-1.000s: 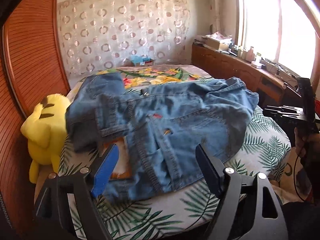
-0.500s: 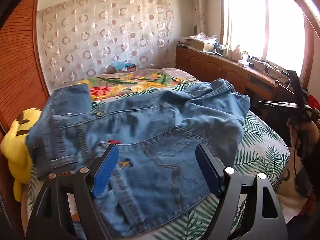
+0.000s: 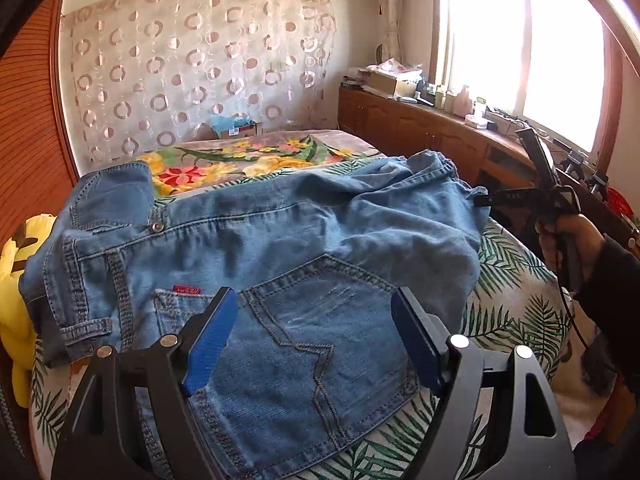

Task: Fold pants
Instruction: 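Grasp the hem of one jeans leg with the right gripper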

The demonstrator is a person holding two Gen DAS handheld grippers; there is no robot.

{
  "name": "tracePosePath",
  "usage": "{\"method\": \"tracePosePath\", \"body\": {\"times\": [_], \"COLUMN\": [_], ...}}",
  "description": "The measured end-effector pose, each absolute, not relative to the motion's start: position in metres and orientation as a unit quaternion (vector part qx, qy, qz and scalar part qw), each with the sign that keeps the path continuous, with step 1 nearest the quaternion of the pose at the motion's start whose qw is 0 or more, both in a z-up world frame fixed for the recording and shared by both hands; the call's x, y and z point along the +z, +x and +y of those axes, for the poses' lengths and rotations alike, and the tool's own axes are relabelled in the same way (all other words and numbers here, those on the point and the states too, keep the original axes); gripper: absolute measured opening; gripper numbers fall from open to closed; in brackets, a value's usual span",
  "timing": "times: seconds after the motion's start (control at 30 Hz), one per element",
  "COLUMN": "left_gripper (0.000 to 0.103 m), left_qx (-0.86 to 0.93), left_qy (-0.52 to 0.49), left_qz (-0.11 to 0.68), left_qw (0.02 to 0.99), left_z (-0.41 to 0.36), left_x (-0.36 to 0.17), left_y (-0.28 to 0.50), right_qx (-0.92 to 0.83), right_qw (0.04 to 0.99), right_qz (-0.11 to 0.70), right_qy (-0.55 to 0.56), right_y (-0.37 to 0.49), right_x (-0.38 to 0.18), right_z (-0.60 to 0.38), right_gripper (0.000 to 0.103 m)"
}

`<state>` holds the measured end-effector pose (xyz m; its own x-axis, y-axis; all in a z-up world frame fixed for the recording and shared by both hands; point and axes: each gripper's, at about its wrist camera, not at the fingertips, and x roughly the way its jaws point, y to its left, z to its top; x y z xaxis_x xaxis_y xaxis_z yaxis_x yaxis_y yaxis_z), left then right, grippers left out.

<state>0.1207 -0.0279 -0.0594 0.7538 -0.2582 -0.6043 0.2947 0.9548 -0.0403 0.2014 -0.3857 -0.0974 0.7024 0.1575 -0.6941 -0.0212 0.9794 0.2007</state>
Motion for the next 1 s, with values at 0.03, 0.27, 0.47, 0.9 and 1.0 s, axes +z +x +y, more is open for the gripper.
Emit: {"method": "tracePosePath", "body": {"times": [0.03, 0.27, 0.47, 0.9, 1.0], "left_gripper": [0.080, 0.080, 0.080, 0.080, 0.080], "left_qx": [-0.146, -0.131, -0.118, -0.086, -0.086], "left_qy": [0.028, 0.022, 0.009, -0.005, -0.006], "left_qz": [0.320, 0.322, 0.310, 0.310, 0.311], "left_qw": [0.936, 0.937, 0.943, 0.947, 0.946], "left_z": [-0.026, -0.011, 0.008, 0.042, 0.043], "left_x": [-0.060, -0.061, -0.052, -0.054, -0.057], "left_y": [0.120, 0.117, 0.109, 0.097, 0.097], "right_qx": [0.047, 0.067, 0.136, 0.221, 0.211], "right_qw": [0.918, 0.934, 0.943, 0.935, 0.933], "right_qz": [0.384, 0.344, 0.303, 0.272, 0.288], "right_qy": [0.088, 0.071, 0.034, -0.058, -0.052], "right_y": [0.204, 0.187, 0.159, 0.101, 0.104], "right_x": [-0.096, -0.061, -0.010, 0.002, -0.006], "right_z": [-0.385, -0.369, -0.309, -0.203, -0.216], "right_gripper": [0.029, 0.007, 0.007, 0.006, 0.006]}}
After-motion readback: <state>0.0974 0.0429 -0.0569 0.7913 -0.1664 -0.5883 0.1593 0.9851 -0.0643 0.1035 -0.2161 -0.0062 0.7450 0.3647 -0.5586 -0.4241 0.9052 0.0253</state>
